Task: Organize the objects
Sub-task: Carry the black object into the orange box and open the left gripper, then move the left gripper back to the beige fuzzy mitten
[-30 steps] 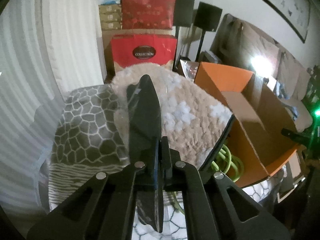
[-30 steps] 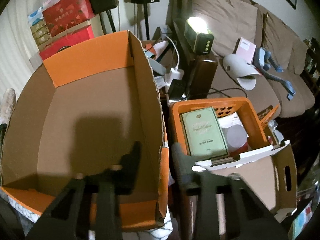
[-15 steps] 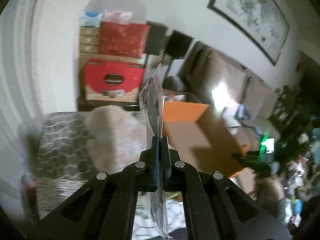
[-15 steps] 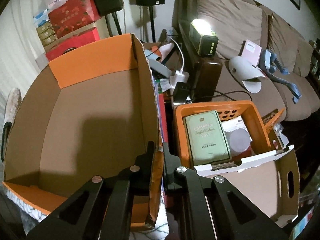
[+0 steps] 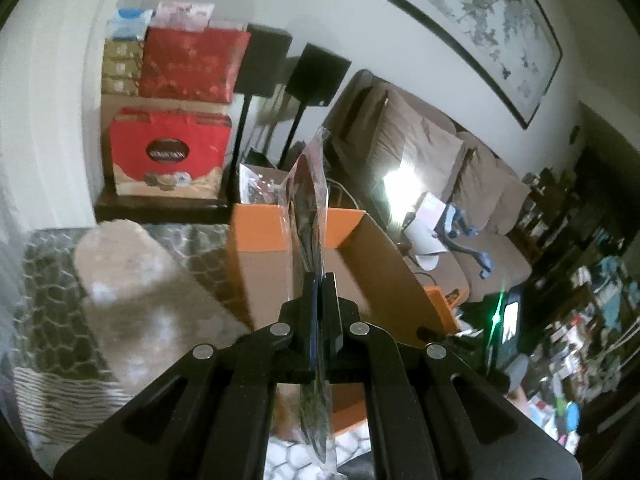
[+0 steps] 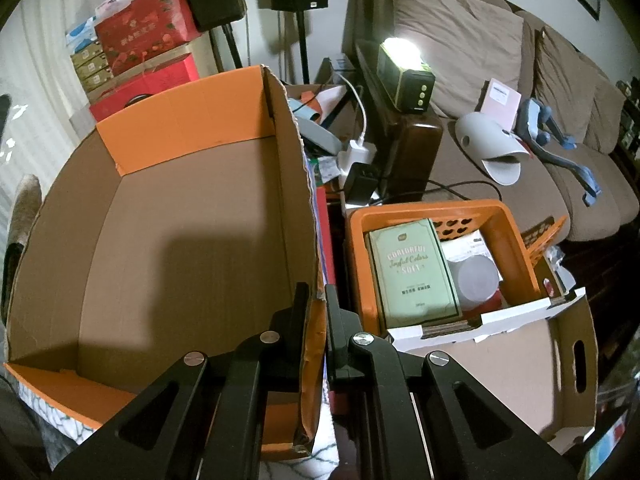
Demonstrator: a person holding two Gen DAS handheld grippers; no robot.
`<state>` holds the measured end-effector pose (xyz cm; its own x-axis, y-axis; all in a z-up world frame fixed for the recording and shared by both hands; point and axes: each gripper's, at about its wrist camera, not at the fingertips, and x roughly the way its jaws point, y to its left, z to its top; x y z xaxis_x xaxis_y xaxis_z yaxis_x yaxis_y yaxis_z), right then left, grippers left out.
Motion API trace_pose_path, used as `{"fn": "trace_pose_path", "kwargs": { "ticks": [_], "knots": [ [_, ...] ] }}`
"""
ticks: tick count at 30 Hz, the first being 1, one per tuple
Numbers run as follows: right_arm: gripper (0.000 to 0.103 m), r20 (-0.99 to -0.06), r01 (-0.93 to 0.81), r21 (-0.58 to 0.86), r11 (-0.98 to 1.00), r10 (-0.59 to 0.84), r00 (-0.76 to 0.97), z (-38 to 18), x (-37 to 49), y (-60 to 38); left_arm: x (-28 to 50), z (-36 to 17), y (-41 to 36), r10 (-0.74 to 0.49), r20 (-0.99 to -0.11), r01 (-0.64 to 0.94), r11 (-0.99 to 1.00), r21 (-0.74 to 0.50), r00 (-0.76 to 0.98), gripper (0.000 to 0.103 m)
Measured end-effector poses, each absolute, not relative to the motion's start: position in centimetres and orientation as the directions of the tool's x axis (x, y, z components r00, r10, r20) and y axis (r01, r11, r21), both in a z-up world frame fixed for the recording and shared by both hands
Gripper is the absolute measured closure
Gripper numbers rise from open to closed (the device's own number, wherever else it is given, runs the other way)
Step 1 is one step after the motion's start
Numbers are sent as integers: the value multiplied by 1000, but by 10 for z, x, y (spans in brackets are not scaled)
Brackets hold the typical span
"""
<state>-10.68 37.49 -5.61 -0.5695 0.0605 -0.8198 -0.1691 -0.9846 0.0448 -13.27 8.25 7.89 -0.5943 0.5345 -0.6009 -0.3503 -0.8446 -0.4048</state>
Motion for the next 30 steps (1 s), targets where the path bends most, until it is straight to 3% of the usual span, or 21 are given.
{"fn": "trace_pose_path", "kwargs": {
  "ticks": [9, 20, 21, 23, 25, 30],
  "knots": [
    [97, -820, -168, 44, -985, 61, -569, -56, -107, 375, -165, 48, 112, 554, -628, -303, -830, -469, -546, 101],
    [96, -820, -169, 44, -985, 61, -569, -56, -107, 375, -178, 30, 152, 478, -684, -290, -878, -381, -551, 98],
    [96, -821, -170, 45, -984, 60, -568, -56, -107, 375, -179, 27, 154, 478, -687, -291, -878, -380, -547, 93],
    [96, -821, -170, 47, -984, 58, -568, -56, -107, 375, -178, 27, 155, 480, -690, -294, -877, -379, -542, 72],
    [96, -821, -170, 50, -984, 57, -567, -55, -106, 376, -176, 30, 156, 483, -673, -296, -875, -382, -560, 45],
    [96, -822, -170, 49, -984, 57, -567, -55, -106, 376, -174, 37, 141, 467, -667, -295, -884, -362, -580, 44]
  ]
}}
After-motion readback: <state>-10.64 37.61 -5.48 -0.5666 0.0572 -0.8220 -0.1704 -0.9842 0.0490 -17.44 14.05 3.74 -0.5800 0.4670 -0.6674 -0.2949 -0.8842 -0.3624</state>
